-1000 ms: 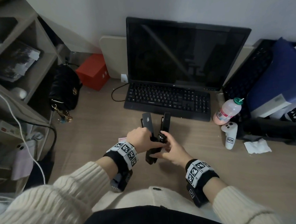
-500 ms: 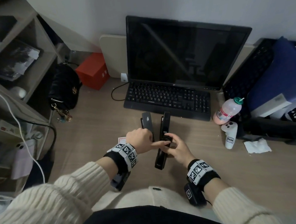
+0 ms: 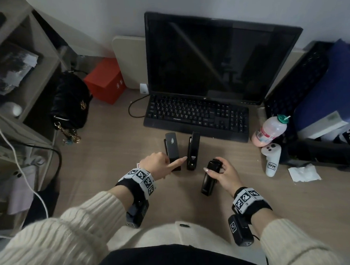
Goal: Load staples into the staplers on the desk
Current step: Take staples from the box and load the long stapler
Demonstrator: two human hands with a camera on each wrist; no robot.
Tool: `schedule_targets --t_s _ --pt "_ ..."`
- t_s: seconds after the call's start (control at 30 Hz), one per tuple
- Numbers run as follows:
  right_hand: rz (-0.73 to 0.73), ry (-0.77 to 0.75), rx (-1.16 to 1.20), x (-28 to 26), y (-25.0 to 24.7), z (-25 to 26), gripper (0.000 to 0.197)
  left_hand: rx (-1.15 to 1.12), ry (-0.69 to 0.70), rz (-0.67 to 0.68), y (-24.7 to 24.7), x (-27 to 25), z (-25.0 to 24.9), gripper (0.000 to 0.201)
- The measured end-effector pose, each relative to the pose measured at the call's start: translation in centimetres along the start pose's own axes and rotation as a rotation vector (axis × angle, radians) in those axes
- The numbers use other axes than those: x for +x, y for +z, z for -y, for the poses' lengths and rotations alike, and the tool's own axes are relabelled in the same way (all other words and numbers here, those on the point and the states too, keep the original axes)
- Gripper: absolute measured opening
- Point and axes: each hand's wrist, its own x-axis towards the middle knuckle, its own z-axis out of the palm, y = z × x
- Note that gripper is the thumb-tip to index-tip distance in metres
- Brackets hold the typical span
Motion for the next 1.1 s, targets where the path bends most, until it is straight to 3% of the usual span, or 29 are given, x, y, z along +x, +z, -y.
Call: schedule_targets --t_s 0.3,0.5,0.6,0.67,0.8,0.9,1.1 --pt "-0.038 0.051 0.107 3.6 -0.5 0.8 0.068 -0.043 -0.106 -0.033 0.3 2.4 1.2 0.060" --pt "0.015 0.051 0.094 6.4 -0.7 2.1 0.049 -0.107 -0.147 -0.049 0.3 3.2 1.4 0.039" --pt "0.033 0.049 0.059 7.5 -0.5 1.9 0.043 -0.145 -0.143 -0.045 0.1 3.4 1.1 0.045" --pt "0.042 0.068 0.032 8.1 -0.2 1.5 0.061 -0.157 -0.135 -0.049 0.2 3.7 0.8 0.056" --pt "0.049 0.112 0.033 8.3 0.4 1.4 0.067 -0.141 -0.162 -0.016 0.7 4.7 0.6 0.076" --pt "0.107 0.131 -0.015 8.5 0.8 1.3 0.077 -0.120 -0.172 0.004 0.8 5.3 0.3 0.080" --pt "0.119 0.092 -0.144 8.8 1.1 1.3 0.060 -0.090 -0.185 -0.027 0.6 5.8 -0.4 0.084"
